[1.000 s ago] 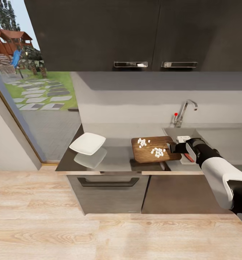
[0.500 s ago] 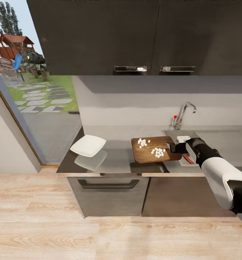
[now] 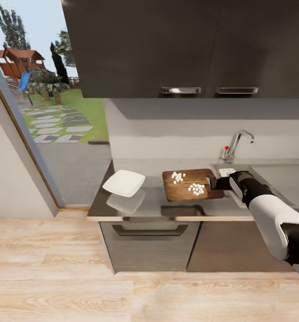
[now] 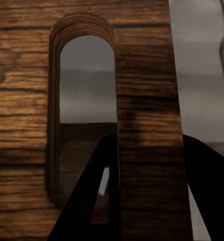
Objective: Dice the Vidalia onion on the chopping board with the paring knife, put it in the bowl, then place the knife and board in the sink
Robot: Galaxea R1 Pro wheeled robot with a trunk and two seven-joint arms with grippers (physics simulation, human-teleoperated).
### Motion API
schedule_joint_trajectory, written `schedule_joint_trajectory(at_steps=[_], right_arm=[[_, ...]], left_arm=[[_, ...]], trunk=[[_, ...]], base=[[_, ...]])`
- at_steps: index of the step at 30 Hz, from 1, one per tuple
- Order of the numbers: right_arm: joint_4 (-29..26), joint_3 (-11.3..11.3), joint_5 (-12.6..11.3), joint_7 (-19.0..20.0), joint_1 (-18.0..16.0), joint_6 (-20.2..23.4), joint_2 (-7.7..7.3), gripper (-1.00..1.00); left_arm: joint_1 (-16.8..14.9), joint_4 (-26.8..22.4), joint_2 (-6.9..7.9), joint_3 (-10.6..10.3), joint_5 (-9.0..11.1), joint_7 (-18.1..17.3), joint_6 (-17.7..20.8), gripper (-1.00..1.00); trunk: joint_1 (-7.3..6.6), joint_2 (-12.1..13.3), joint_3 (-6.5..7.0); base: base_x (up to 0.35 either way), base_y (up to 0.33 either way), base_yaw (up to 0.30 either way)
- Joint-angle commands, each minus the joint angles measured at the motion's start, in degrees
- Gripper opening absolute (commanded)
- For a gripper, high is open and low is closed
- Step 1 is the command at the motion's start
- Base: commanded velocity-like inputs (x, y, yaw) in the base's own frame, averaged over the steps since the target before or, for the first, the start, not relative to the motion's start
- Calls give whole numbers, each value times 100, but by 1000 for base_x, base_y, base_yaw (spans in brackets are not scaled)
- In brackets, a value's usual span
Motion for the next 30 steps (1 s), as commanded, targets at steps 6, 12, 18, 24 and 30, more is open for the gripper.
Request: schedule_joint_trajectory(at_steps=[6,12,18,24,30], right_arm=[[-7,-21,45,41,-6,26,1,-100],[-8,-21,45,41,-6,26,1,-100],[-7,-21,45,41,-4,26,1,-100],[-7,-21,45,41,-5,26,1,-100],[-4,-21,45,41,-6,26,1,-100]], left_arm=[[-10,23,-2,-49,55,0,-40,100],[-10,23,3,-49,53,0,-44,100],[-10,23,4,-49,52,0,-46,100],[-10,23,4,-49,52,0,-47,100],[-10,23,4,-49,52,0,-46,100]], trunk=[[3,-9,43],[3,-9,95],[3,-9,146],[3,-9,197],[3,-9,247]], base=[[53,289,0],[133,278,0],[221,256,0],[237,249,0],[237,248,0]])
